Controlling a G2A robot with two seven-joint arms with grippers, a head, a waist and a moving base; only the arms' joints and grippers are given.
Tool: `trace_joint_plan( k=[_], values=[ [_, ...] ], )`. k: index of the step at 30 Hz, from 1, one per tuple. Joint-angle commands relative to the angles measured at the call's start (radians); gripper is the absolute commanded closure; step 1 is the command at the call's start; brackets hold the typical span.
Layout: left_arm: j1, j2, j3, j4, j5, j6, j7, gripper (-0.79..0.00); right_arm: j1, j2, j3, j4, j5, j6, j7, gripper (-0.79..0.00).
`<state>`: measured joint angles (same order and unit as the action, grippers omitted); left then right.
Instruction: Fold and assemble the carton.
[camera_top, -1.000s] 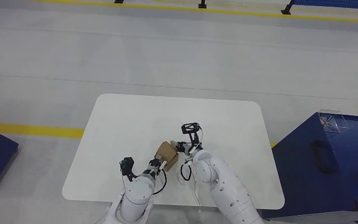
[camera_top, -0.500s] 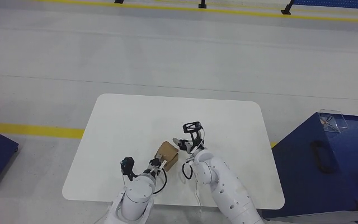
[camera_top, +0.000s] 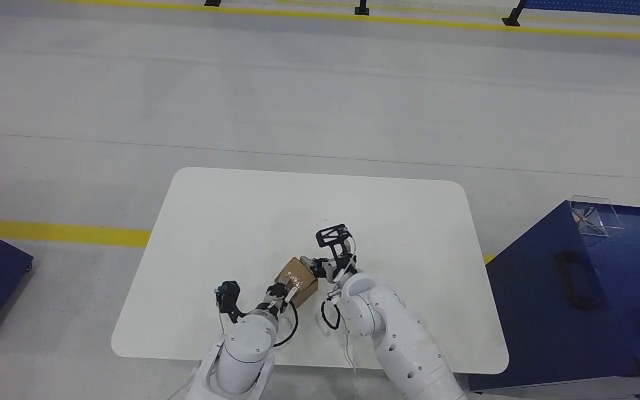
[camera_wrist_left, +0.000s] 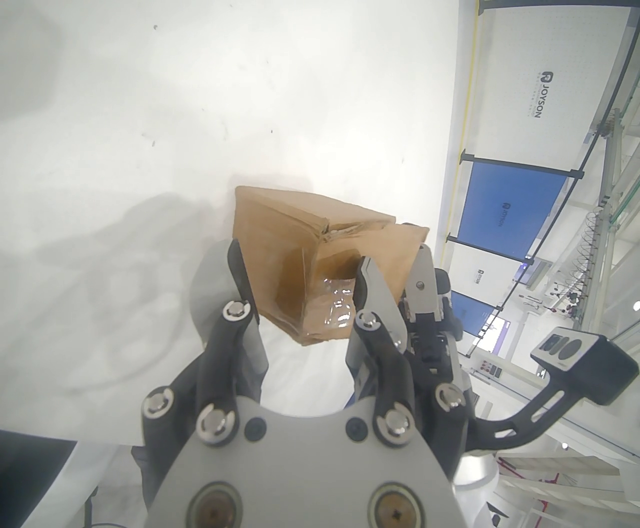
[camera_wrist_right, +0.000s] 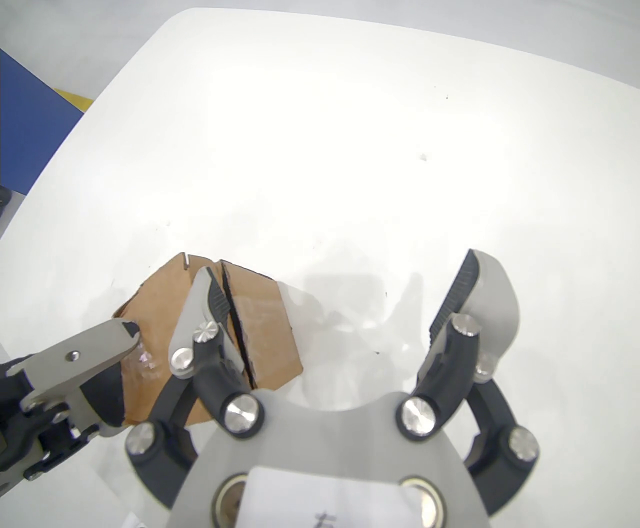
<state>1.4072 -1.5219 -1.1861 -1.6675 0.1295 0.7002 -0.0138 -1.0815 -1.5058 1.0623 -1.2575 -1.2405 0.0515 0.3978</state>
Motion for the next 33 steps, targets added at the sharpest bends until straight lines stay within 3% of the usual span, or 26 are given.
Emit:
trace_joint_plan(
  k=[1, 15, 18, 21, 28, 30, 31, 33],
  values=[
    [-0.002, 0.000, 0.000, 0.003, -0.001, 0.002, 0.000, -0.388, 0.001, -0.001, -0.002, 0.003, 0.001, -0.003, 0.000, -0.785],
    [-0.029, -0.005, 0.018, 0.041, 0.003, 0.036, 0.021, -0.376, 0.023, -0.005, 0.008, 0.039, 0.022, 0.004, -0.013, -0.785],
    [-0.028, -0.006, 0.019, 0.040, 0.001, 0.035, 0.027, -0.376, 0.004, 0.003, 0.013, 0.016, 0.031, -0.100, -0.012, -0.785],
    [-0.024, -0.007, 0.017, 0.036, -0.001, 0.040, 0.041, -0.348, -0.018, 0.012, 0.018, -0.004, -0.004, -0.126, -0.014, -0.785],
    [-0.008, -0.007, 0.010, 0.012, -0.001, 0.030, 0.056, -0.351, -0.014, 0.011, 0.004, 0.010, -0.050, -0.070, 0.013, -0.785],
    [0.006, -0.006, 0.003, -0.014, -0.003, 0.009, 0.067, -0.391, -0.011, 0.010, 0.001, 0.012, -0.050, -0.066, 0.011, -0.785],
    [0.017, -0.005, 0.000, -0.030, 0.007, -0.006, 0.080, -0.505, -0.011, 0.010, 0.003, 0.009, -0.048, -0.065, 0.011, -0.785],
    [0.045, -0.003, 0.001, -0.070, 0.051, -0.053, 0.131, -0.643, -0.016, 0.012, 0.010, -0.004, -0.041, -0.077, 0.013, -0.785]
  ],
)
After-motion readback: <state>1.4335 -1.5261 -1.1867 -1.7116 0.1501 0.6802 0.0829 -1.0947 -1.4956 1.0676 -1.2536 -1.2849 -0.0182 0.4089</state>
